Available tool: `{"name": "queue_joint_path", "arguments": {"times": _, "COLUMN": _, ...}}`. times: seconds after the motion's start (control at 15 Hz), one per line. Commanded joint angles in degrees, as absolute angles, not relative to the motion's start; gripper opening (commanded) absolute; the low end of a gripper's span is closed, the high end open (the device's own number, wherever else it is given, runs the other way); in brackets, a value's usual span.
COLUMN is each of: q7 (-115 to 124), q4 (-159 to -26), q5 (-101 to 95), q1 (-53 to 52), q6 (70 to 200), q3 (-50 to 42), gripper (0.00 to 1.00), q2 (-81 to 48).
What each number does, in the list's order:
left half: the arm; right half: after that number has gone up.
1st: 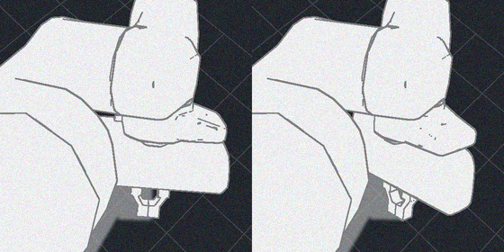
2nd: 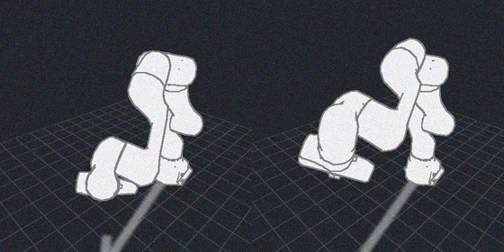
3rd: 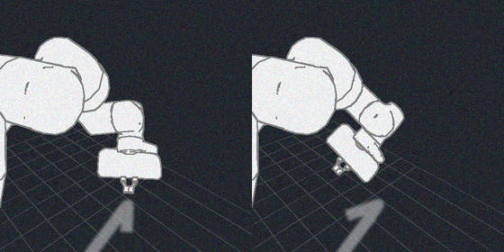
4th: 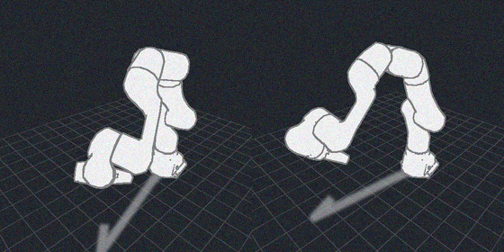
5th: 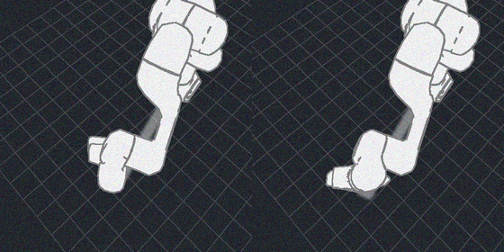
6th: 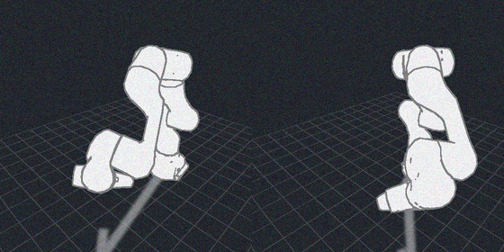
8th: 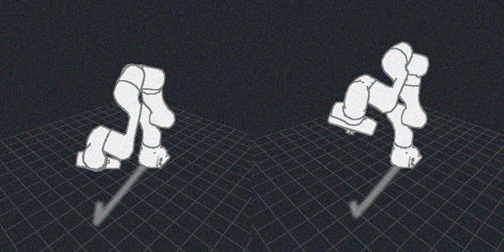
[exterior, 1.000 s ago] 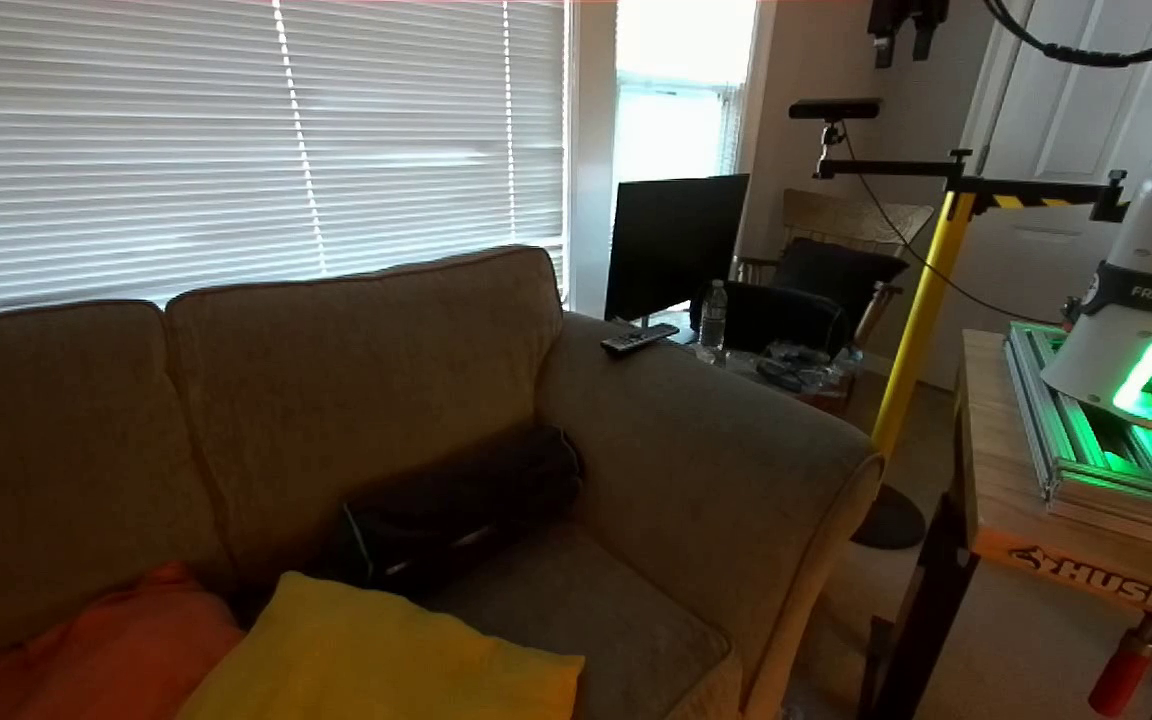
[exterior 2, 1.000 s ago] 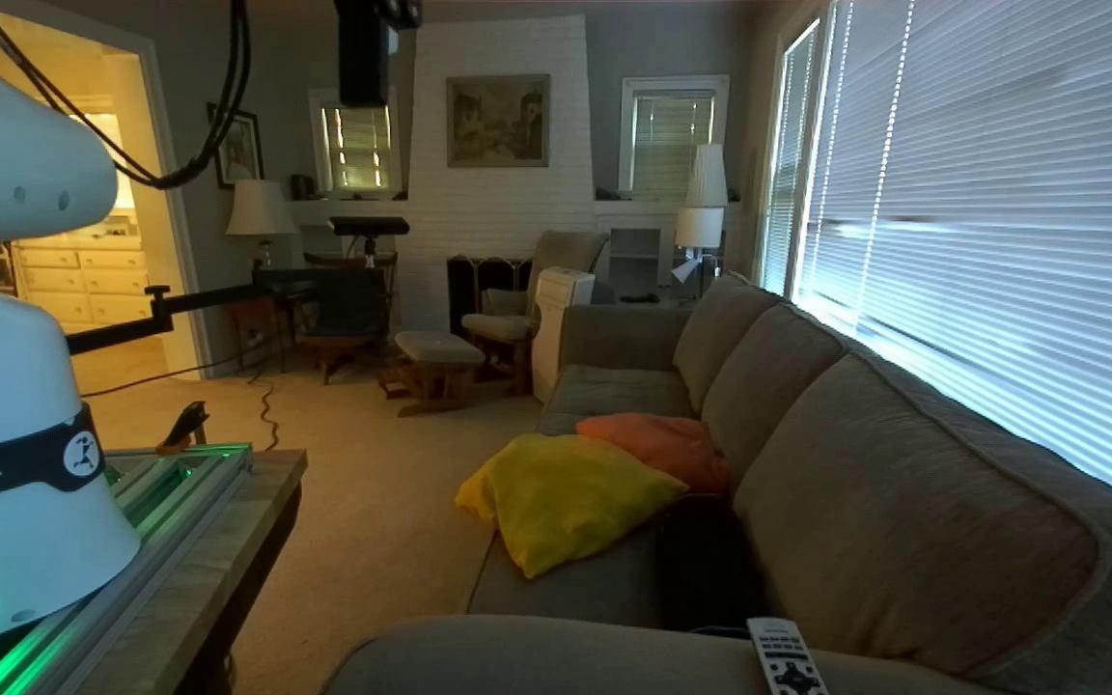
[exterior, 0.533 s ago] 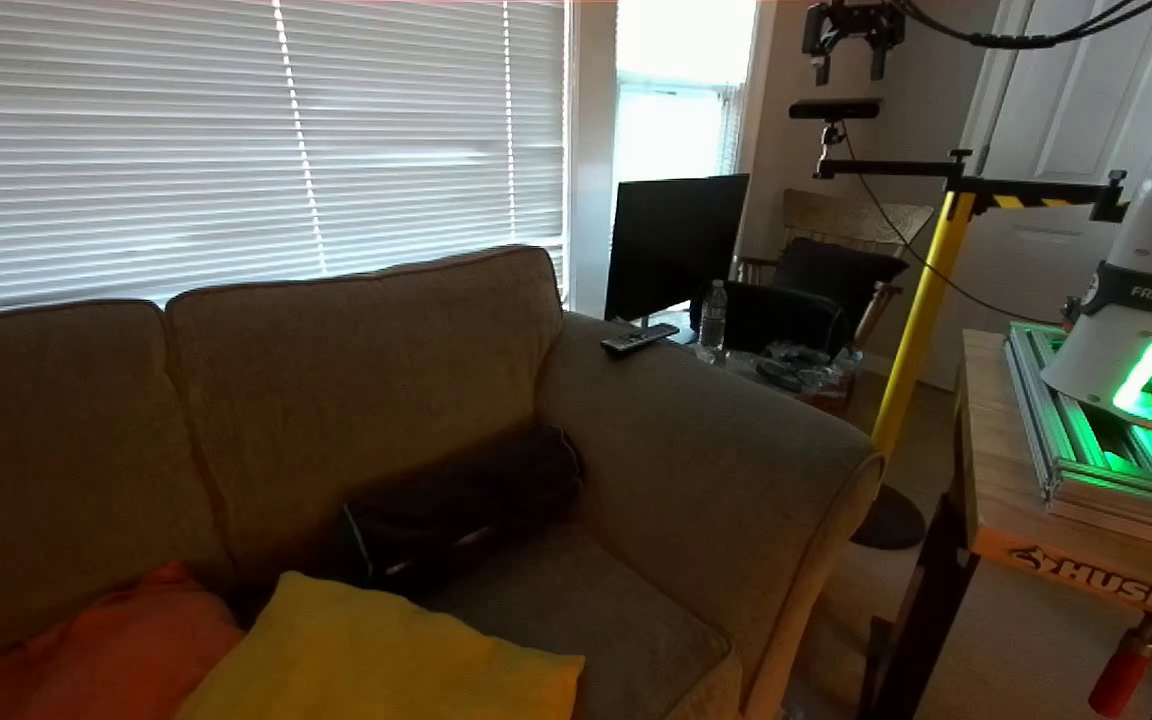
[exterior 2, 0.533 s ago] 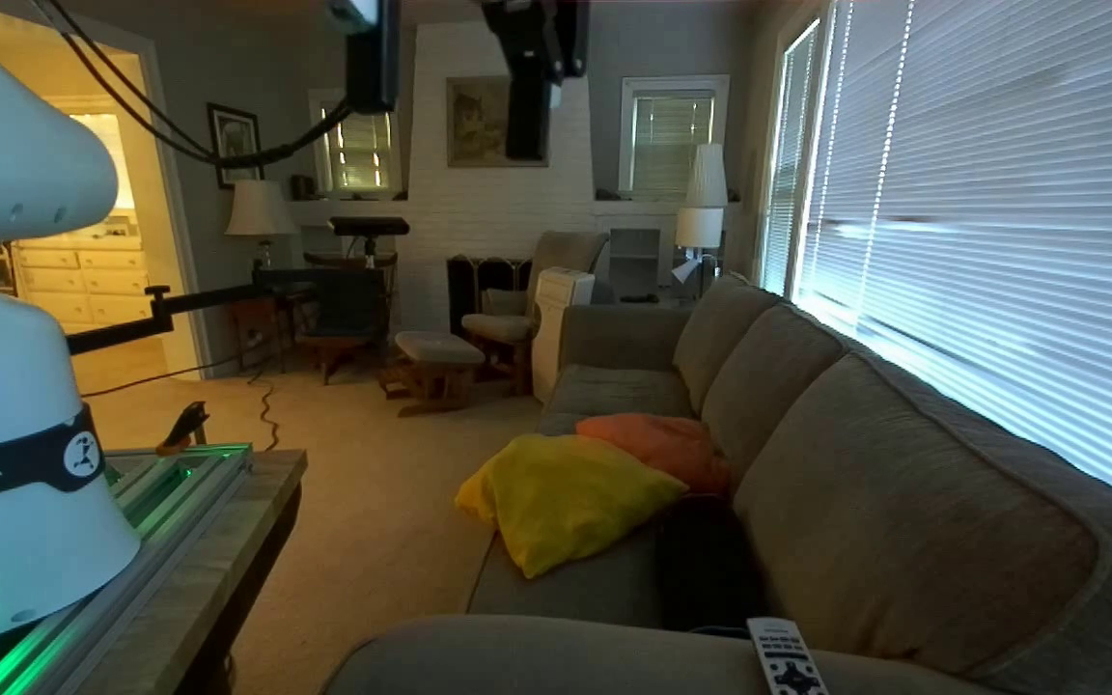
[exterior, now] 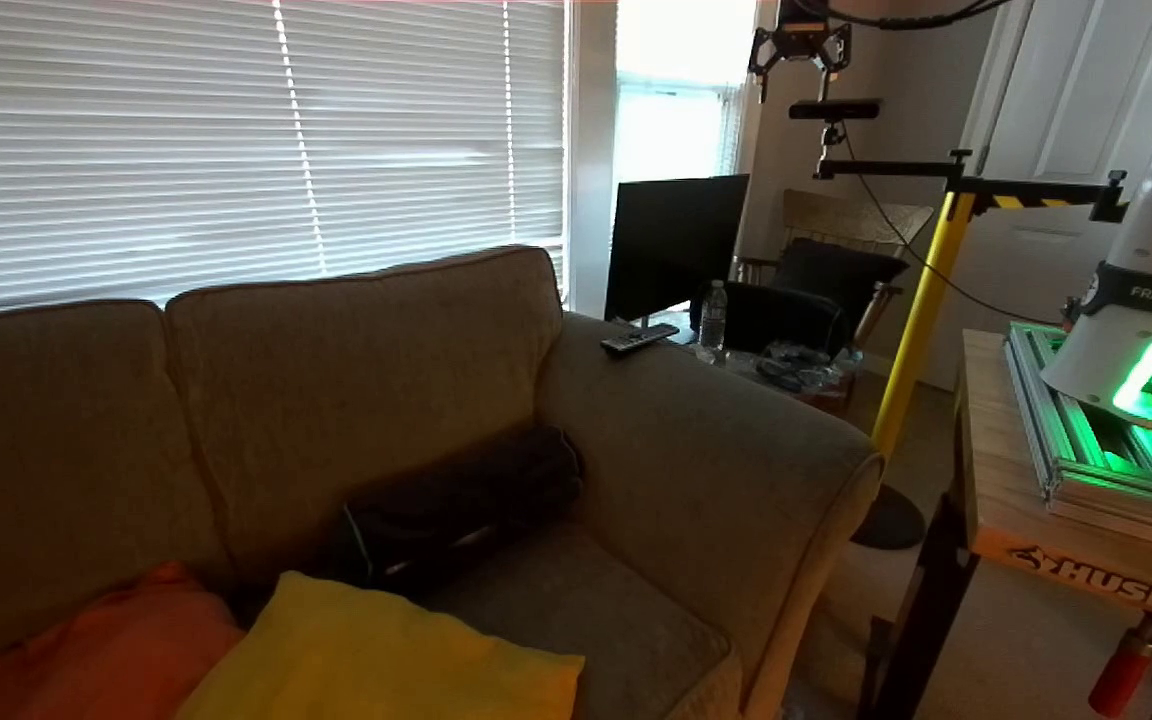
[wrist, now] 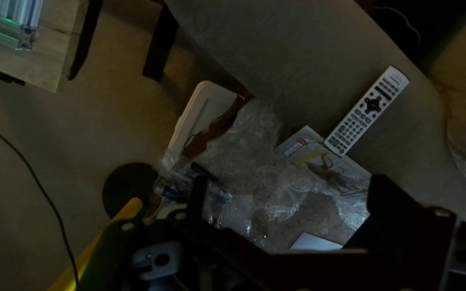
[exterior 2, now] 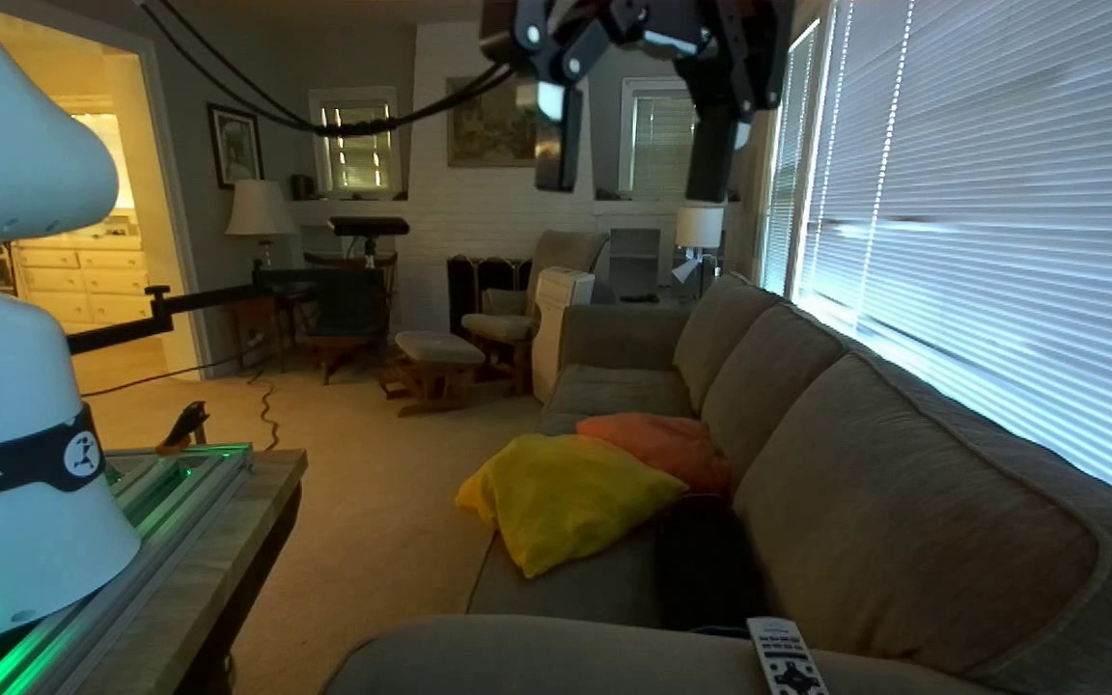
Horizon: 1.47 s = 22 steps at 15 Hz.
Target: Put the grey remote control on the table.
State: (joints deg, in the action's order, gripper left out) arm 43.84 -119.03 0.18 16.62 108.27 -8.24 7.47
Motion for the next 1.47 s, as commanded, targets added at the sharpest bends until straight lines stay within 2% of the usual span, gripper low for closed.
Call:
{"name": "queue_joint_path", "arguments": {"times": 0.0, "q7": 52.09, "q4": -115.49, "q5": 4.89, "q1": 15.59, "q6": 112.66, "q3": -9.61, "gripper": 1.0, "q2": 2.0}}
{"name": "queue_joint_path", "arguments": {"times": 0.67, "q7": 85.06, "q4": -113.31, "q5": 2.7, "q1": 8.75, "q6": 141.03, "q3": -10.88, "gripper": 1.0, "q2": -15.16}}
{"name": "queue_joint_path", "arguments": {"times": 0.8, "q7": 91.09, "q4": -112.69, "q5": 1.0, "q1": 6.67, "q6": 141.18, "q3": -12.18, "gripper": 1.0, "q2": -17.09}}
{"name": "queue_joint_path", "arguments": {"times": 0.87, "q7": 84.82, "q4": -114.79, "q5": 3.69, "q1": 7.98, "q6": 140.92, "q3": -11.26, "gripper": 1.0, "q2": -14.93}}
{"name": "queue_joint_path", "arguments": {"times": 1.4, "q7": 85.22, "q4": -113.32, "q5": 2.89, "q1": 7.4, "q6": 139.4, "q3": -12.0, "gripper": 1.0, "q2": -18.05}}
